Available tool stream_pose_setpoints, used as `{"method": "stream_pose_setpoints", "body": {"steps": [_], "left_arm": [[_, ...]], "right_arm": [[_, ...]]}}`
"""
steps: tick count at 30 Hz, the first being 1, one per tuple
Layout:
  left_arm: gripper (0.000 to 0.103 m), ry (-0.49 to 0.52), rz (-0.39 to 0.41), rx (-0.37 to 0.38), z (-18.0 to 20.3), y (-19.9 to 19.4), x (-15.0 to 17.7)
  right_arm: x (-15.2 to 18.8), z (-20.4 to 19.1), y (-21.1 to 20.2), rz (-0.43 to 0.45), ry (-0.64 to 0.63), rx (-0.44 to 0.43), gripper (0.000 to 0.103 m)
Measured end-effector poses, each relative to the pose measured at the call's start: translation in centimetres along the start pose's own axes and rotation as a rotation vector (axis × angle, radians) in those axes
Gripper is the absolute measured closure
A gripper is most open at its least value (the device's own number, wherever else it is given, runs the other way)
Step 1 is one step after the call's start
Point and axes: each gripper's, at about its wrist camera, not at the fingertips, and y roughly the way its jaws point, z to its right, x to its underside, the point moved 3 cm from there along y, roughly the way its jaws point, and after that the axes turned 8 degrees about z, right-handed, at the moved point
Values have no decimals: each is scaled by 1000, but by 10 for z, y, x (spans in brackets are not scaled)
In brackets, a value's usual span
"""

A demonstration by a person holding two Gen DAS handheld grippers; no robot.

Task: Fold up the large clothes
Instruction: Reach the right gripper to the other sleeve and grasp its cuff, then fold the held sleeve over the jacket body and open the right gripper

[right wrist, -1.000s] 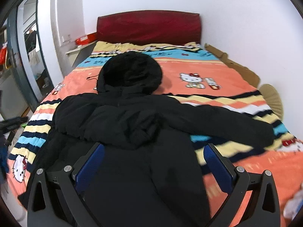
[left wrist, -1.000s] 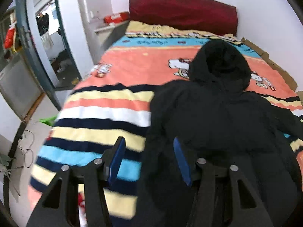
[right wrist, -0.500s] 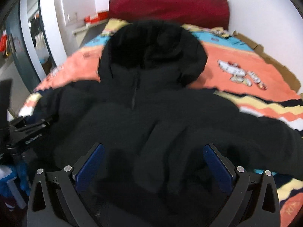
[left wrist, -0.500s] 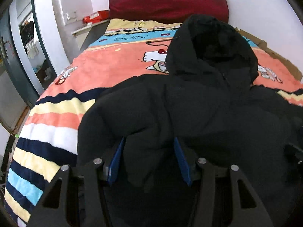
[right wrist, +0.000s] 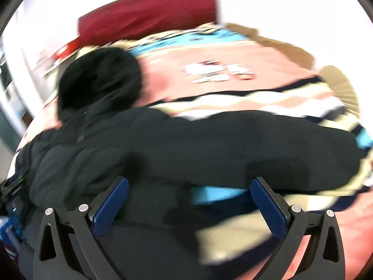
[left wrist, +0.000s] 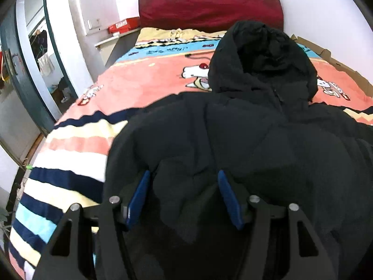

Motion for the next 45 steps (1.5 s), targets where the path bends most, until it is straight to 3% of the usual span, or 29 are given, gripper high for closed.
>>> {"method": "stream_pose_setpoints", "body": {"steps": [6, 9, 15, 21, 24, 26, 28, 31, 38, 45], "left_arm": [[44, -50, 9, 36, 0, -24, -4], [44, -69, 8, 53, 3, -31, -4], [44, -56, -9, 91, 14, -40, 3], [44, -64, -34, 111, 14, -45, 11], [44, -63, -43, 111, 12, -46, 16], [44, -63, -49, 107, 10, -47, 19], [44, -69, -51, 105, 8, -49, 20], [44, -81, -45, 105, 3, -55, 20], [44, -103, -11, 118, -14, -81, 18], [44, -129, 37, 117, -37, -118, 12]], "right_arm": [[-15, 143, 2, 18, 137, 239, 0], [-18, 197, 10, 20, 215, 311, 1], [-15, 271, 34, -6, 356, 340, 1], [1, 311, 69, -60, 476, 265, 4], [5, 310, 83, -83, 472, 240, 5], [6, 308, 87, -95, 469, 224, 17], [3, 302, 88, -91, 480, 166, 59], [-7, 287, 80, -72, 409, 175, 79], [-45, 242, 35, 21, 323, 89, 88], [-98, 159, -29, 127, 201, -44, 90]]}}
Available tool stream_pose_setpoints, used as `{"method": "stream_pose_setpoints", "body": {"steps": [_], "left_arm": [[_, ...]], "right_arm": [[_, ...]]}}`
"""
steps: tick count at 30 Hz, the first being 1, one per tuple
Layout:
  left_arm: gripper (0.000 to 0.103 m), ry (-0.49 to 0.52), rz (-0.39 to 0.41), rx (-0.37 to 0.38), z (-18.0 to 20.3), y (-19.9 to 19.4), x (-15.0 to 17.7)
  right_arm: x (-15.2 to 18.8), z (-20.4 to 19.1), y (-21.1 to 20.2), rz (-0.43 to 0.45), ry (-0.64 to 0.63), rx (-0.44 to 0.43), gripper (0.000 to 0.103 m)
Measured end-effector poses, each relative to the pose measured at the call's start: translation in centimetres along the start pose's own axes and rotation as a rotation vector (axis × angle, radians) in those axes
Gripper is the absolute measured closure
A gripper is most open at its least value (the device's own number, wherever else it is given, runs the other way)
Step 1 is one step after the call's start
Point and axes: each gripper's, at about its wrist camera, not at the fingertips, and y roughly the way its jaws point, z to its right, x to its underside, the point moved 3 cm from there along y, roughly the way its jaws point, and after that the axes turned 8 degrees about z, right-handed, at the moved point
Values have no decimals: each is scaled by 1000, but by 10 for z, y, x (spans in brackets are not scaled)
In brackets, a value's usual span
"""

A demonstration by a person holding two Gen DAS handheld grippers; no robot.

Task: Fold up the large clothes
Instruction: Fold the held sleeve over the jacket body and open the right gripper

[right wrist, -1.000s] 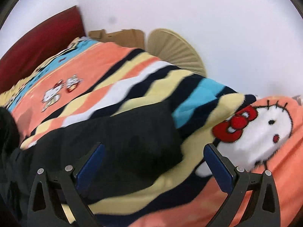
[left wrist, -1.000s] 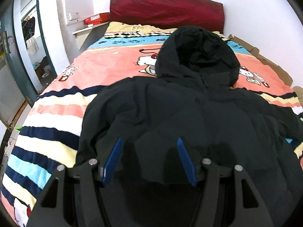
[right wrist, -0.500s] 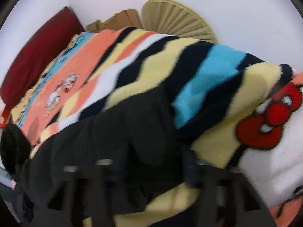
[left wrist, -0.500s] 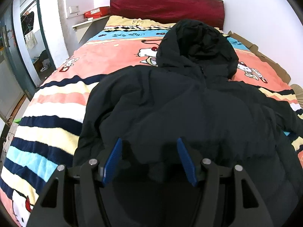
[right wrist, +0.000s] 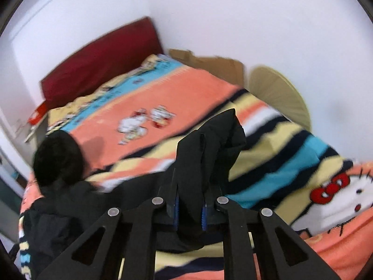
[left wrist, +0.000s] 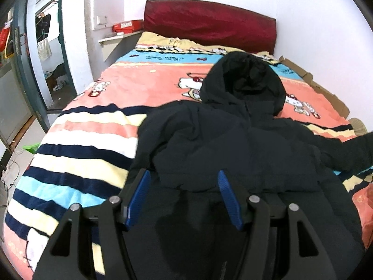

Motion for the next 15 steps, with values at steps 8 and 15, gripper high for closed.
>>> {"method": "stream_pose_setpoints", "body": {"steps": [8, 15], "left_arm": [[44, -3, 54, 9, -14, -46, -6], [44, -20, 88, -6, -32, -72, -10]], "right_arm": [[-17, -130, -46, 55, -131, -186, 90], [-9, -233, -83, 76, -223, -353, 90]]}}
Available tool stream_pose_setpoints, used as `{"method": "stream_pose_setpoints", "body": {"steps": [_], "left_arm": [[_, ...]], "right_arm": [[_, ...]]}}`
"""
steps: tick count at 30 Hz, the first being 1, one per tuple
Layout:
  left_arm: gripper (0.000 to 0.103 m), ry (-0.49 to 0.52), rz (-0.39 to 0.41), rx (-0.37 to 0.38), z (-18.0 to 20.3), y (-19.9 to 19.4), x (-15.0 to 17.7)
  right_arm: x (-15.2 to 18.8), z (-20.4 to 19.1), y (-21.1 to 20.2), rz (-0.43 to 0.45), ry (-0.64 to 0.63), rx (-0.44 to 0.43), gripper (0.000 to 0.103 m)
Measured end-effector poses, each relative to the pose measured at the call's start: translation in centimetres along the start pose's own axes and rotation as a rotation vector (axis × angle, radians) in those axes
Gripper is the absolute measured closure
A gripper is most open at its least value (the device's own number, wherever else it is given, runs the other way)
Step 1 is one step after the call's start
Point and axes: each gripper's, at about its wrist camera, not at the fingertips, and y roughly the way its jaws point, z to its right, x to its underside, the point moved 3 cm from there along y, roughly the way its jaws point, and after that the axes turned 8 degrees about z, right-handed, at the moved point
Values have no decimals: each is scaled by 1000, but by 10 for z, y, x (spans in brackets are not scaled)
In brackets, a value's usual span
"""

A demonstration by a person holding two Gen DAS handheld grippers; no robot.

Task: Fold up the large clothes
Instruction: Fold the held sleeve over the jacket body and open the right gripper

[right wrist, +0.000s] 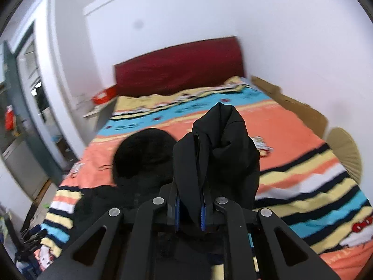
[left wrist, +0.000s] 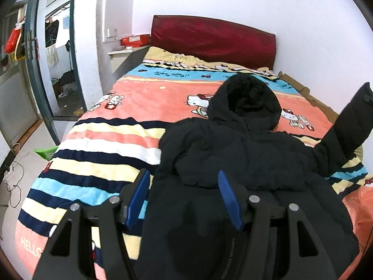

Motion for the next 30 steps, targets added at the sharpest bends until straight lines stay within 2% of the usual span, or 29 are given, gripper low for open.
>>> {"method": "stream_pose_setpoints", "body": {"steps": [8, 12, 19, 30], "left_arm": [[44, -25, 19, -31, -28, -17, 0], [44, -43, 17, -48, -42, -14, 4], [44, -66, -20, -72, -67, 13, 23], [44, -67, -107, -76, -90, 62, 55]], "right_arm": [[24, -104, 20, -48, -71, -157, 90], [53, -144, 40, -96, -88, -214, 90], [104, -201, 82, -189, -159, -256, 90], [199, -252, 146, -380, -260, -254, 89]]}}
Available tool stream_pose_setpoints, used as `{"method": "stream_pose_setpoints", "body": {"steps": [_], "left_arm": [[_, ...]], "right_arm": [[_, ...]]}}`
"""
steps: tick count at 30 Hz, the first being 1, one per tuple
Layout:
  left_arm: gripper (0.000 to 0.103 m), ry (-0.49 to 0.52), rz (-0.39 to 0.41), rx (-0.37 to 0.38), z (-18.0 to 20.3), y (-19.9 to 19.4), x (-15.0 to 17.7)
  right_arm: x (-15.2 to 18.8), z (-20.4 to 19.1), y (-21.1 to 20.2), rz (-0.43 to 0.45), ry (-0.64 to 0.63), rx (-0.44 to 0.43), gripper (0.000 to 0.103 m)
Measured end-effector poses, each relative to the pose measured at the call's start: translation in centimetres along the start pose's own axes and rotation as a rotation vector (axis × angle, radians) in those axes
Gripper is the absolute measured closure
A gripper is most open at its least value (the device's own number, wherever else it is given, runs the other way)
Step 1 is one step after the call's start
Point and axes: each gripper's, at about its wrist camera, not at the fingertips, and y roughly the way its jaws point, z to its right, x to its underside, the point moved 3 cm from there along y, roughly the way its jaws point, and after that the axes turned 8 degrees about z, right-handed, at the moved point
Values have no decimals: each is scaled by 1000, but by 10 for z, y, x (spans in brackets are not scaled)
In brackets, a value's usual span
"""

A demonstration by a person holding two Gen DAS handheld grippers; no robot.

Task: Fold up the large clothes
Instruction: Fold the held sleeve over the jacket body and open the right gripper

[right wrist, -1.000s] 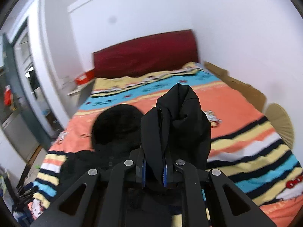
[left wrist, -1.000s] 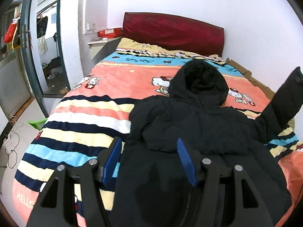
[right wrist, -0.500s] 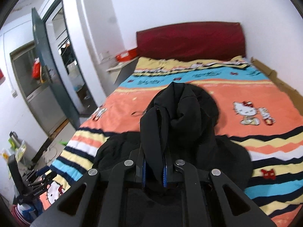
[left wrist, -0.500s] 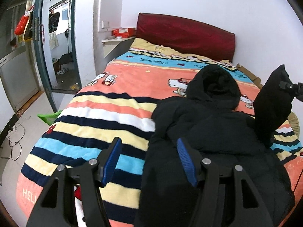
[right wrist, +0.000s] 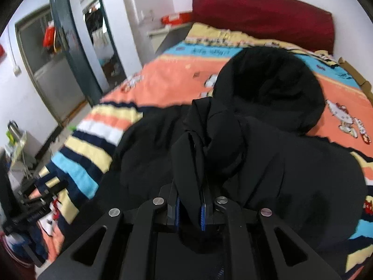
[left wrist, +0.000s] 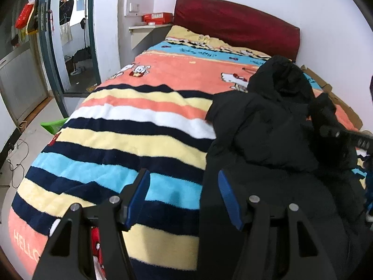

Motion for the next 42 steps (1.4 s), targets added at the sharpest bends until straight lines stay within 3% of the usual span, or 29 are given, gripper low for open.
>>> {"method": "stream_pose_setpoints", "body": {"steps": [9, 11, 13, 18, 24, 30, 36, 42], "left_arm": [[44, -11, -9, -13, -3, 0, -4], [44, -10, -9, -19, 1, -3, -6], [44, 0, -5, -26, 6, -7, -9], [44, 64, 6, -30, 35, -19, -21], [44, 130, 10, 10, 89, -15, -47], [44, 210, -1, 78, 160, 13, -73], [44, 280, -21, 158, 225, 64, -81], [44, 307, -63, 149, 237, 118, -58]], "right_arm": [[14, -6, 26, -54, -24, 27, 82], [14, -7, 19, -50, 1, -26, 73], [16, -16, 16, -42, 5, -67, 55], [19, -21, -19, 3, -28, -143, 50], [9, 42, -75, 75, 8, -82, 53], [-1, 145, -115, 107, 35, 119, 53], [-2, 217, -100, 104, 100, 227, 53], [21, 256, -42, 30, 157, 244, 53]]}}
